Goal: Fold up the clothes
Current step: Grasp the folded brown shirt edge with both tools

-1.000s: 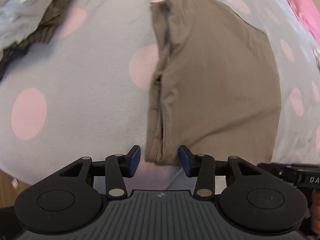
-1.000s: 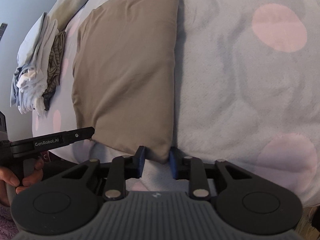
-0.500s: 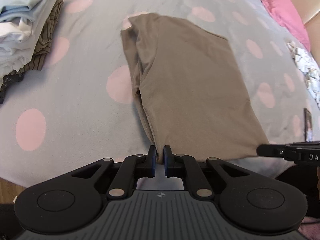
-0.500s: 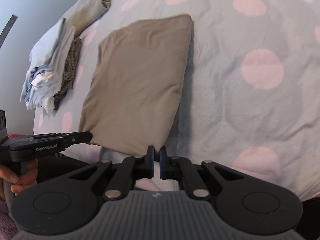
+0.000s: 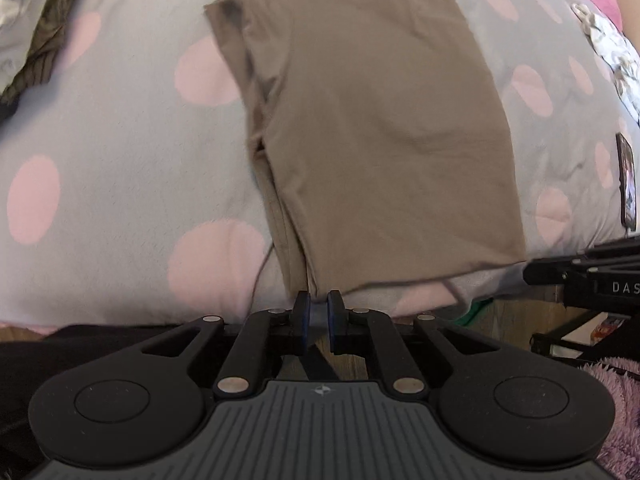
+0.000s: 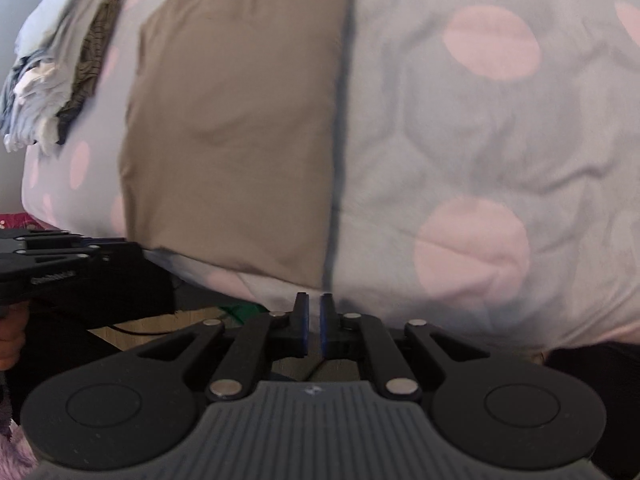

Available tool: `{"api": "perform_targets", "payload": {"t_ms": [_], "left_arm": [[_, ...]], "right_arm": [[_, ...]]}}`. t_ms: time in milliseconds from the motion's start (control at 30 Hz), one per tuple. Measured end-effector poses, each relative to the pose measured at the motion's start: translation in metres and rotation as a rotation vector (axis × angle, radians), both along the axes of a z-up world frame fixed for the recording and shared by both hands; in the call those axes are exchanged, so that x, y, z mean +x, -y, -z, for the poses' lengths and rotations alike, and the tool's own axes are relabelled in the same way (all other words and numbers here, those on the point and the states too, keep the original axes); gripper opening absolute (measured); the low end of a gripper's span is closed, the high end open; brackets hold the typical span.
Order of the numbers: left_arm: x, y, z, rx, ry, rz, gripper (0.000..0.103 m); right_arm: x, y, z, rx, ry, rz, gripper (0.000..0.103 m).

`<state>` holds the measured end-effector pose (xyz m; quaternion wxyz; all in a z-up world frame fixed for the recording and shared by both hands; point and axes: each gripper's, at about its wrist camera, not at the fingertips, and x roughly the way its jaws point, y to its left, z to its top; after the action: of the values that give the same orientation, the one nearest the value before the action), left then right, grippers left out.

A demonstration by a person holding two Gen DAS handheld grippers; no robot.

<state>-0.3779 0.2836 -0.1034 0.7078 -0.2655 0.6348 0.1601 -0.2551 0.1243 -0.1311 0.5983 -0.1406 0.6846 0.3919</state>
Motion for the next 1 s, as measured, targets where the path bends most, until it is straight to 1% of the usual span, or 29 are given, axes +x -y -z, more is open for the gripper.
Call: {"api": "perform_targets", "payload": {"t_ms": [33, 100, 167, 233, 267, 300, 367, 400, 433, 467, 500, 533, 567, 600, 667, 733, 833, 900, 1000], "left_arm": [[-0.003, -0.002, -0.002, 0.000, 0.007, -0.019, 0.012], [-0.009, -0.008, -0.009, -0.005, 0.037, -0.061, 0.013], [-0.015, -0.014, -0.016, -0.014, 0.080, -0.107, 0.013], [-0.015, -0.019, -0.027, 0.005, 0.125, -0.138, 0.013], [-0.015, -0.022, -0.032, 0.024, 0.148, -0.150, 0.013], [-0.014, -0.025, -0.037, 0.043, 0.170, -0.161, 0.014], [-0.011, -0.033, -0.046, 0.073, 0.211, -0.177, 0.018], [-0.010, -0.038, -0.049, 0.086, 0.231, -0.183, 0.022], [-0.008, -0.043, -0.053, 0.099, 0.250, -0.188, 0.028], [-0.004, -0.049, -0.057, 0.111, 0.267, -0.188, 0.032], [0.001, -0.053, -0.060, 0.124, 0.281, -0.184, 0.039], [0.008, -0.057, -0.060, 0.133, 0.289, -0.176, 0.042], [0.015, -0.062, -0.061, 0.141, 0.295, -0.168, 0.042], [0.022, -0.066, -0.059, 0.142, 0.292, -0.159, 0.043], [0.036, -0.074, -0.053, 0.159, 0.294, -0.151, 0.044], [0.047, -0.082, -0.044, 0.179, 0.307, -0.175, 0.044], [0.056, -0.097, -0.027, 0.197, 0.325, -0.254, 0.044], [0.058, -0.107, -0.016, 0.209, 0.328, -0.308, 0.044], [0.055, -0.113, -0.001, 0.196, 0.314, -0.339, 0.045]], "right_arm": [[0.002, 0.002, 0.000, -0.003, 0.001, 0.007, 0.010], [0.006, 0.004, -0.004, 0.000, 0.015, 0.019, 0.013], [0.010, 0.006, -0.011, 0.025, 0.050, 0.022, 0.033], [0.015, 0.009, -0.021, 0.059, 0.094, 0.020, 0.035], [0.017, 0.008, -0.026, 0.077, 0.116, 0.015, 0.042], [0.019, 0.006, -0.032, 0.095, 0.137, 0.011, 0.045], [0.026, 0.002, -0.043, 0.127, 0.188, 0.001, 0.052], [0.029, -0.001, -0.048, 0.138, 0.219, -0.002, 0.054], [0.033, -0.004, -0.052, 0.147, 0.257, -0.001, 0.058], [0.036, -0.008, -0.056, 0.159, 0.301, 0.006, 0.064], [0.040, -0.011, -0.060, 0.172, 0.342, 0.013, 0.066], [0.045, -0.015, -0.064, 0.185, 0.378, 0.019, 0.069], [0.049, -0.019, -0.067, 0.202, 0.412, 0.024, 0.075], [0.054, -0.022, -0.070, 0.225, 0.442, 0.026, 0.079], [0.063, -0.030, -0.074, 0.261, 0.478, 0.027, 0.090], [0.072, -0.039, -0.073, 0.294, 0.476, 0.034, 0.091], [0.085, -0.050, -0.070, 0.343, 0.458, 0.055, 0.091], [0.088, -0.053, -0.065, 0.354, 0.468, 0.083, 0.092], [0.093, -0.058, -0.054, 0.355, 0.467, 0.132, 0.092]]}}
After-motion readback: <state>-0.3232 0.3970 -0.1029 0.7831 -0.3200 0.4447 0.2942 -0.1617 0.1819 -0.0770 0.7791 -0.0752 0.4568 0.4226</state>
